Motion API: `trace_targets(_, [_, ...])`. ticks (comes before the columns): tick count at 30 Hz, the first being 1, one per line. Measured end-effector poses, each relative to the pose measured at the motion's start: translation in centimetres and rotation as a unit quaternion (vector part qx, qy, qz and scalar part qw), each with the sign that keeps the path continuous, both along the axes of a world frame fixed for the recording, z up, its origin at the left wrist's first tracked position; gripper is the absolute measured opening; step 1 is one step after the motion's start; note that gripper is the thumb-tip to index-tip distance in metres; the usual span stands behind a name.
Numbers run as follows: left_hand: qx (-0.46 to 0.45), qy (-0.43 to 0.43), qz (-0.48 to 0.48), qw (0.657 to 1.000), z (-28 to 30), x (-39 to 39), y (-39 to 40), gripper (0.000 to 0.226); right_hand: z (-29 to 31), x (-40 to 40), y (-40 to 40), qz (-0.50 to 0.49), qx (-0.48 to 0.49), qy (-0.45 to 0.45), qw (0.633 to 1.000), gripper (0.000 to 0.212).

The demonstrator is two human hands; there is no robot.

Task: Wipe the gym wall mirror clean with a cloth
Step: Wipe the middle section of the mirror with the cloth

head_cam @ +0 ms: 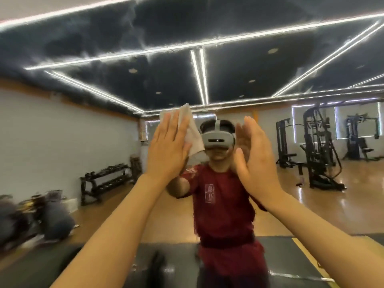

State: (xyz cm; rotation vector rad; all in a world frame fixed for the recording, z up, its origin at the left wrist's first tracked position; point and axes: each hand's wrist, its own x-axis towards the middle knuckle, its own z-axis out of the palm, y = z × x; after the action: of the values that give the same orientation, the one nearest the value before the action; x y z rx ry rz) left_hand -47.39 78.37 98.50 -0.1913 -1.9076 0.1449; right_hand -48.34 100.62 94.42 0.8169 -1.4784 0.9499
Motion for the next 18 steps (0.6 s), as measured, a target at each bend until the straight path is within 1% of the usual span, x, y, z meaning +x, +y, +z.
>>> trace_targets(2, [0.087,-0.004,0.017,0.996,-0.4,0.7,-3.7,0.069,-0.4,0.0,-0.5,-0.016,0.004,-0.007,1.0,0.061])
trace_targets(3, [0.116,-0.008,0.021,0.993,-0.4,1.0,-4.6,0.068,-0.5,-0.1,-0.8,-0.034,0.01,-0.007,0.999,0.06])
trace_targets(5, [0.138,-0.01,0.011,0.99,-0.4,0.9,-4.8,0.067,-0.4,-0.2,-2.0,-0.079,0.035,0.014,0.996,0.056])
trace_targets(8, [0.13,-0.015,-0.045,0.99,-0.4,1.2,-4.7,0.07,-0.2,-0.2,-5.3,-0.119,0.1,0.066,0.986,0.052])
trace_targets(11, [0.127,-0.045,-0.15,0.979,-0.1,2.5,-7.3,0.081,0.2,-0.1,-9.8,-0.121,0.147,0.104,0.976,0.054])
trace_targets(12, [0.113,-0.045,-0.18,0.976,0.1,3.0,-8.3,0.079,0.4,0.0,-11.3,-0.119,0.154,0.116,0.974,0.053])
trace_targets(14, [0.078,-0.049,-0.207,0.974,0.3,3.8,-9.9,0.07,0.9,0.1,-14.1,-0.127,0.16,0.133,0.97,0.046])
trace_targets(16, [0.058,-0.05,-0.222,0.972,0.1,4.2,-11.5,0.065,1.5,0.3,-16.4,-0.153,0.151,0.116,0.97,0.045])
trace_targets(18, [0.063,-0.046,-0.24,0.968,-0.5,4.6,-13.6,0.065,2.0,0.6,-18.3,-0.208,0.127,0.097,0.965,0.045])
